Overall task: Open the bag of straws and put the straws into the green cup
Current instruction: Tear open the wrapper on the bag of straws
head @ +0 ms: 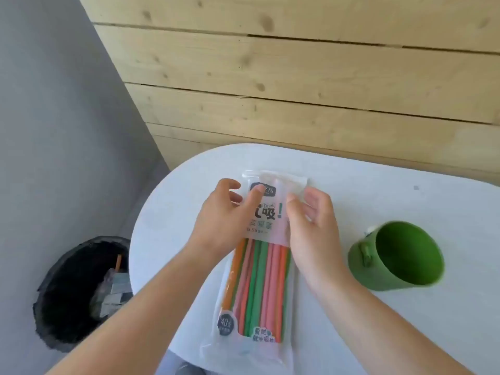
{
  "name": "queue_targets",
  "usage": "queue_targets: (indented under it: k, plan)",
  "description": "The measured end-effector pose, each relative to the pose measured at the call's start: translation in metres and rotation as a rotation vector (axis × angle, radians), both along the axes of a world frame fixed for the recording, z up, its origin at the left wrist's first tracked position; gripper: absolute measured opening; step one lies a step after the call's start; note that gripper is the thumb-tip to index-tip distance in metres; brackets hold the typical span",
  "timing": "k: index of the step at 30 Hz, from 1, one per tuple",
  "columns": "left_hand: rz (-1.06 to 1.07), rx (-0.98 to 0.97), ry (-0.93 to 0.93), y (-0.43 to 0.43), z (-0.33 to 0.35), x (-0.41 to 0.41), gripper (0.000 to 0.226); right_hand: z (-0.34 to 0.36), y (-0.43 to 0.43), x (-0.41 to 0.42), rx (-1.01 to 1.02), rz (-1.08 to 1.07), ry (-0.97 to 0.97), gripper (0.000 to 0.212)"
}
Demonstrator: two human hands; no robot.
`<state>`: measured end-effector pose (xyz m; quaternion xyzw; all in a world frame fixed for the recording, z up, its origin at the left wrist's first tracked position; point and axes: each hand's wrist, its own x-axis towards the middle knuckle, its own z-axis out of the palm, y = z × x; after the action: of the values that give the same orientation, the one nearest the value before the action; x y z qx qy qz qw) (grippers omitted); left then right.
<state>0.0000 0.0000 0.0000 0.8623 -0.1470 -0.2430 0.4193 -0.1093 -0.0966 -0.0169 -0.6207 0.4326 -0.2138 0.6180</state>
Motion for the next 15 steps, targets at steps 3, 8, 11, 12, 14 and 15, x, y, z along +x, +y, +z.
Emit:
queue_targets:
  k: [3, 8, 11, 12, 14, 15]
  plan:
    - [-0.012, -0.028, 0.051, -0.004, -0.006, 0.001, 0.063, -0.007, -0.007, 0.004, 0.147, 0.012, -0.056, 0.037]
    - [0.002, -0.123, 0.027, -0.009, 0.005, -0.009, 0.059, 0.000, -0.017, 0.006, 0.146, 0.059, -0.120, 0.068]
    - [0.005, -0.189, -0.033, -0.007, 0.020, -0.019, 0.054, 0.019, -0.019, 0.009, 0.113, 0.074, -0.122, 0.078]
    - [0.003, -0.228, -0.040, -0.005, 0.027, -0.024, 0.054, 0.027, -0.019, 0.008, 0.111, 0.078, -0.122, 0.082]
    - [-0.009, -0.305, -0.058, 0.000, 0.042, -0.037, 0.058, 0.048, -0.019, 0.002, 0.118, 0.082, -0.175, 0.071]
    - [-0.017, -0.338, -0.067, 0.002, 0.048, -0.043, 0.059, 0.063, -0.018, -0.005, 0.124, 0.100, -0.212, 0.061]
